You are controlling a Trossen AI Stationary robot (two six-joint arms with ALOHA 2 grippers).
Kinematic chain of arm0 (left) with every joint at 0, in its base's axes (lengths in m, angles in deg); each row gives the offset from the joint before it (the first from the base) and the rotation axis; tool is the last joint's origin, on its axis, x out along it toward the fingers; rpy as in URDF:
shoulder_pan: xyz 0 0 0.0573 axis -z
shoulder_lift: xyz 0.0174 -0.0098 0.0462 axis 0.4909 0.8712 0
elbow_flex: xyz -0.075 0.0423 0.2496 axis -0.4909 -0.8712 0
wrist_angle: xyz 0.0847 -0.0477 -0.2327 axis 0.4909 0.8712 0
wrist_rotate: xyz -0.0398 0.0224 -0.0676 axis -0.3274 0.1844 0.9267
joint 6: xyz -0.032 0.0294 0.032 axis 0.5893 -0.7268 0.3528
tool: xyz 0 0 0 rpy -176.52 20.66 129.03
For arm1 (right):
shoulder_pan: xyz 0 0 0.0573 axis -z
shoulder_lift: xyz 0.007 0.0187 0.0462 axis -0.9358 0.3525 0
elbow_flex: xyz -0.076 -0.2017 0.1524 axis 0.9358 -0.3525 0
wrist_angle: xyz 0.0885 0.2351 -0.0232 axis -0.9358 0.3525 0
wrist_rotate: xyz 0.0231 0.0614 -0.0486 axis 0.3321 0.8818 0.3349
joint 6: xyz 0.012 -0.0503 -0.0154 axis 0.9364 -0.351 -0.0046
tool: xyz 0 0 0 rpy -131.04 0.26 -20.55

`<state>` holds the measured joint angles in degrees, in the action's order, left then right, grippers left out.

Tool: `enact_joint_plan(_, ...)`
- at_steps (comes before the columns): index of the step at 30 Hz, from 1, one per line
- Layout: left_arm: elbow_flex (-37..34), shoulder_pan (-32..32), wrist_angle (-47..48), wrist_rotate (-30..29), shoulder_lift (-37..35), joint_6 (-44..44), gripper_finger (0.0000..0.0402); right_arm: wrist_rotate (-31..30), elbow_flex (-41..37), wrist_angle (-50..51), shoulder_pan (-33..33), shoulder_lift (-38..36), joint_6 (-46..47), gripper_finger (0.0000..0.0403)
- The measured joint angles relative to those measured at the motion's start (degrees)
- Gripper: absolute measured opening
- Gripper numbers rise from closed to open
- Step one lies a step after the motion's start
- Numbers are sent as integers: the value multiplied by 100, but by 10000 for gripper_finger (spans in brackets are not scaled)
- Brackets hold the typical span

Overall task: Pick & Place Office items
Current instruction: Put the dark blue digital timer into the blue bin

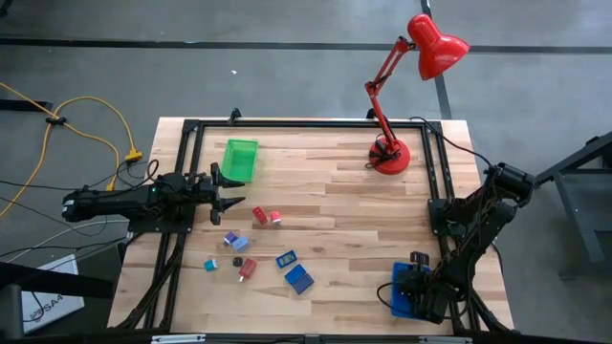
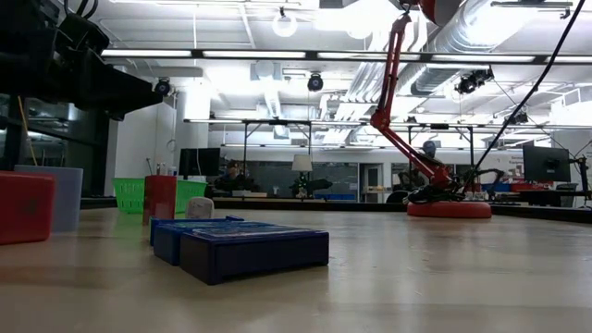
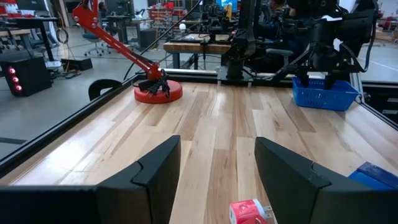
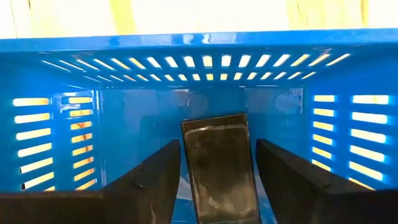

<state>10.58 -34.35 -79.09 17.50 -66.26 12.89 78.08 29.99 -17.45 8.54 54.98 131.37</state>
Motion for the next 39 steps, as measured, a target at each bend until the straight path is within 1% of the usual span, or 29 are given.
enact_joint_plan(16, 0, -2, 0, -2, -2, 0, 199, 20, 0, -20, 0, -46, -33, 194)
enact_joint_plan(30, 0, 0, 0, 0, 0, 0, 199, -51, 0, 24, 9, -981, -88, 194)
enact_joint_plan(35, 0, 0, 0, -2, 0, 0, 199, -318, 0, 21, 9, -1234, -287, 194)
enact_joint_plan(39, 0, 0, 0, -2, 0, 0, 199, -413, 0, 15, 27, -1290, -313, 194)
